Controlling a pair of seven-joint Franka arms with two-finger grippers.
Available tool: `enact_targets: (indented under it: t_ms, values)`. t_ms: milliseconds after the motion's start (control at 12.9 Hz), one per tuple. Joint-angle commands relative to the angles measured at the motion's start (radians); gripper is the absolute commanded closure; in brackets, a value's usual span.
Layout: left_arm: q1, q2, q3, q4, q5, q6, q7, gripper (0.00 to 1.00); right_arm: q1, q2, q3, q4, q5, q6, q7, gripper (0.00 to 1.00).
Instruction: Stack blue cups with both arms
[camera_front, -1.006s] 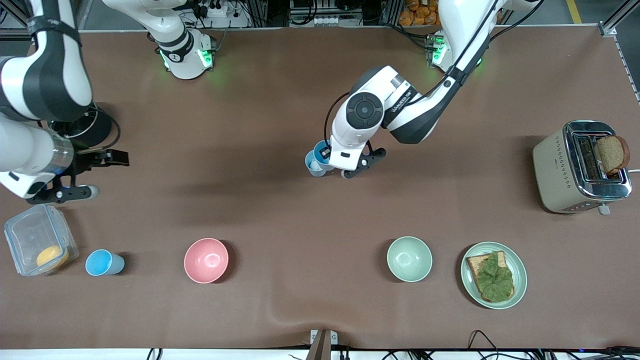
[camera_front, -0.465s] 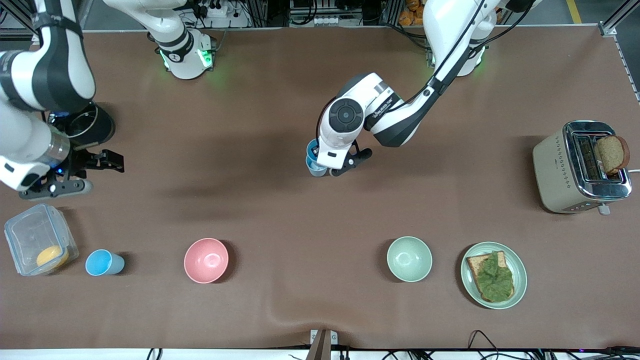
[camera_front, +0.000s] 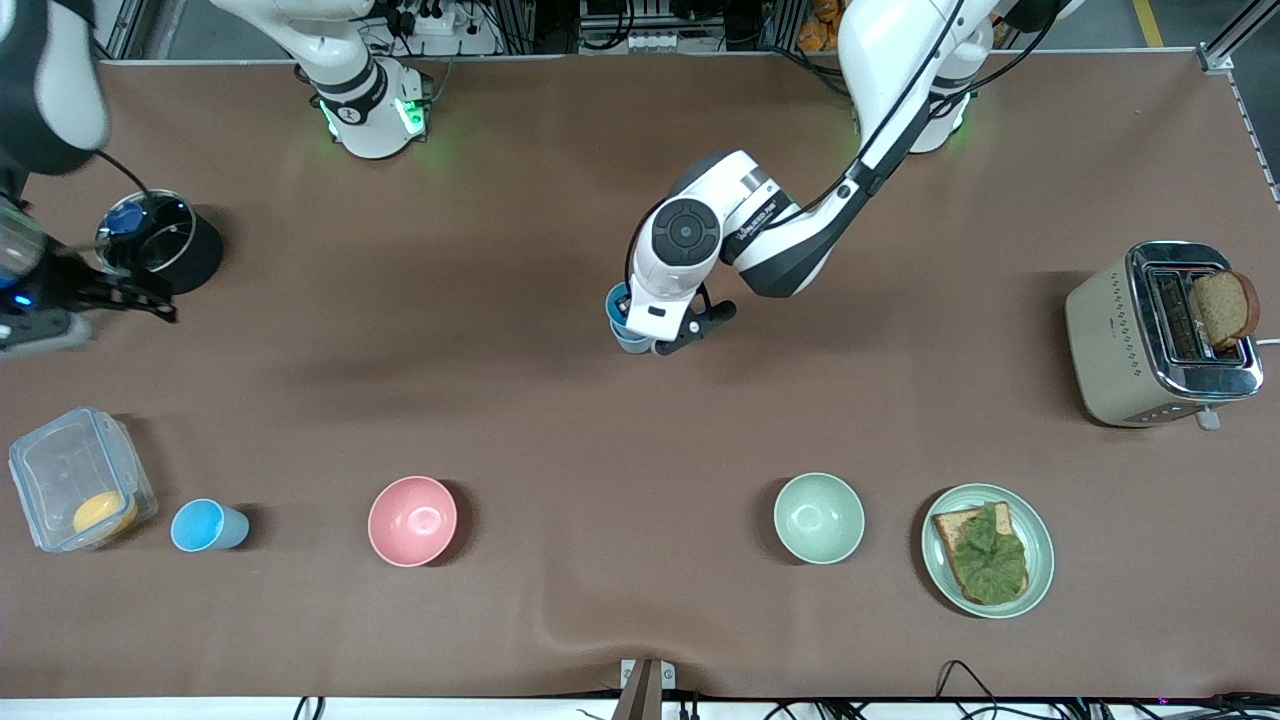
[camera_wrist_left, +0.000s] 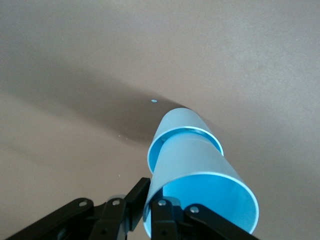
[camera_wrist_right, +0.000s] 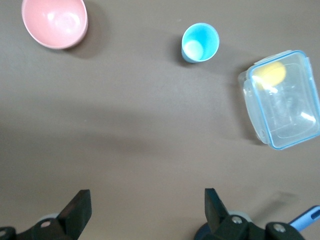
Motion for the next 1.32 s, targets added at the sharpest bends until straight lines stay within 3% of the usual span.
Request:
enact_targets:
  t_ms: [0, 77, 310, 542, 697, 1006, 1239]
  values:
    - [-0.011, 0.012, 0.005, 0.030, 0.030, -0.002, -0.035, 0.97, 0.007, -0.013, -0.026, 0.033, 0.091, -0.031, 0.052, 0.00]
    - [0.007, 0.006, 0.007, 0.030, 0.032, -0.002, -0.024, 0.01, 0.004, -0.013, -0.028, 0.037, 0.099, -0.028, 0.048, 0.00]
    - [0.001, -0.014, 0.005, 0.062, 0.067, -0.009, -0.030, 0.00, 0.030, -0.021, -0.028, 0.052, 0.076, -0.028, 0.016, 0.00]
    - [0.025, -0.095, 0.007, 0.064, 0.113, -0.094, -0.020, 0.00, 0.002, -0.023, -0.028, 0.052, 0.059, -0.058, -0.144, 0.00]
    - [0.111, -0.179, 0.004, 0.064, 0.141, -0.181, 0.026, 0.00, 0.004, -0.021, -0.029, 0.052, 0.059, -0.066, -0.134, 0.00]
    - [0.280, -0.307, 0.004, 0.064, 0.141, -0.298, 0.221, 0.00, 0.011, -0.024, -0.028, 0.066, 0.059, -0.161, 0.148, 0.00]
    - [0.366, -0.369, 0.001, 0.057, 0.136, -0.379, 0.356, 0.00, 0.018, -0.024, -0.023, 0.079, 0.059, -0.164, 0.155, 0.00]
